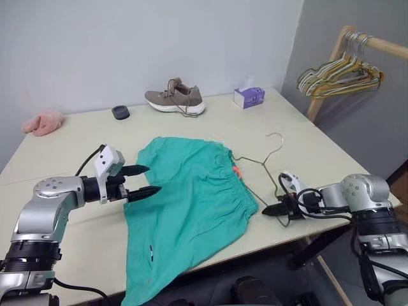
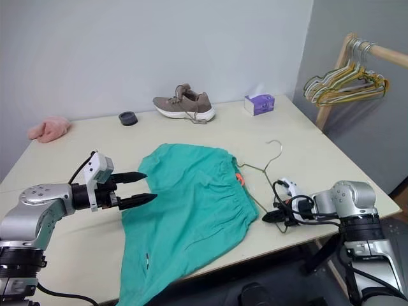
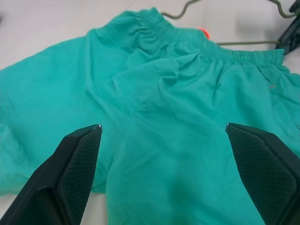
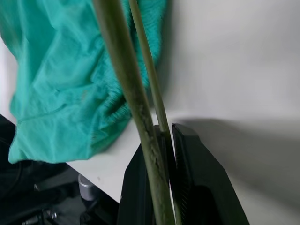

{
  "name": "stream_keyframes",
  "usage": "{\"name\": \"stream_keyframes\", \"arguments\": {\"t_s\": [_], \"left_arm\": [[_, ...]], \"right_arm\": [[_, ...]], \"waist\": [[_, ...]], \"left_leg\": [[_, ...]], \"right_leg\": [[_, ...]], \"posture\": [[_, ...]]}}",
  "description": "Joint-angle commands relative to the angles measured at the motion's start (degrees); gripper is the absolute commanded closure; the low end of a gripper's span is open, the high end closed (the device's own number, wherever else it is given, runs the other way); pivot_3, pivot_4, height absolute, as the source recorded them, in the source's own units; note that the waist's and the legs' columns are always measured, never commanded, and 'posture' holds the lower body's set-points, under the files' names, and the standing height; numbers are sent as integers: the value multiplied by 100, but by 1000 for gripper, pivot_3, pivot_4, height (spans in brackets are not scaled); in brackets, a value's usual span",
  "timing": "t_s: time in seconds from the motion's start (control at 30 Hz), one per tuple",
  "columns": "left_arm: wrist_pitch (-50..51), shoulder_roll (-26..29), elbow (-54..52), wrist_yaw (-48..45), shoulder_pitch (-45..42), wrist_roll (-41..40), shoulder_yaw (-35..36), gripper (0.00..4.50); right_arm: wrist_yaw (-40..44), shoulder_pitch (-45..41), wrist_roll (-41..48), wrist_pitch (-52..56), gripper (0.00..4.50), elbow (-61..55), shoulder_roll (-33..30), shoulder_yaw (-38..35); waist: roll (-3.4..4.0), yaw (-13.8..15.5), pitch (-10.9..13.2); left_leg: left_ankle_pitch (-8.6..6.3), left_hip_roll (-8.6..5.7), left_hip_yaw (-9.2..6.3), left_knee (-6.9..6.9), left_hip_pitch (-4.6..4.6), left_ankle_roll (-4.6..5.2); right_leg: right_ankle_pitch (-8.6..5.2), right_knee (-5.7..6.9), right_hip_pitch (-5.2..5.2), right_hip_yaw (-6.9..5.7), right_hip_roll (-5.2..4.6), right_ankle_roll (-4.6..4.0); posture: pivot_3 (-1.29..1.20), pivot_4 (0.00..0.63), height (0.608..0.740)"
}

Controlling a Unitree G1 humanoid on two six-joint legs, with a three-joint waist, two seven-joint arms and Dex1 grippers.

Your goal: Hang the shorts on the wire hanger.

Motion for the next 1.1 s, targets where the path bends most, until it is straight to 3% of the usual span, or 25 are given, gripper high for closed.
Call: {"name": "stream_keyframes", "arguments": {"t_s": [0.03, 0.4, 0.5, 0.77, 1.1], "left_arm": [[-138, 46, -174, 60, -22, -61, 239, 24], [-70, -52, -189, 312, -45, -166, 380, 24], [-155, -107, -55, 538, -168, -97, 457, 24], [-472, -45, 349, 867, -579, -7, 691, 24], [-1553, 601, 294, -252, -774, 644, 11, 24]], "right_arm": [[149, -127, 205, 43, 4500, -286, -224, 209], [-56, -1064, -616, -183, 4500, 605, 574, -182], [245, -1219, -767, -499, 4500, 434, 473, 120], [1218, -960, -2095, -2790, 4500, -1370, -420, 1965], [1772, -696, -3373, -4341, 4500, -2227, -821, 2793]], "waist": [[-1, 1, 0], [0, 52, 0], [2, 66, 1], [2, 59, 1], [1, 57, 1]], "left_leg": [[0, 1, 1, 1, 0, 0], [0, 0, 2, 0, 1, 0], [0, 0, -1, 0, -1, 0], [0, 1, -5, 0, -7, -1], [-1, 1, -7, 1, -17, -3]], "right_leg": [[0, 0, 0, -1, 0, 0], [1, 1, -1, 0, 0, 0], [1, 1, -2, -2, -1, 0], [0, 0, -12, -6, -2, 1], [0, -2, -22, -8, -4, 1]], "posture": [[-268, 0, 740], [-262, 0, 740], [-261, 0, 740], [-262, 0, 740], [-258, 0, 740]]}}
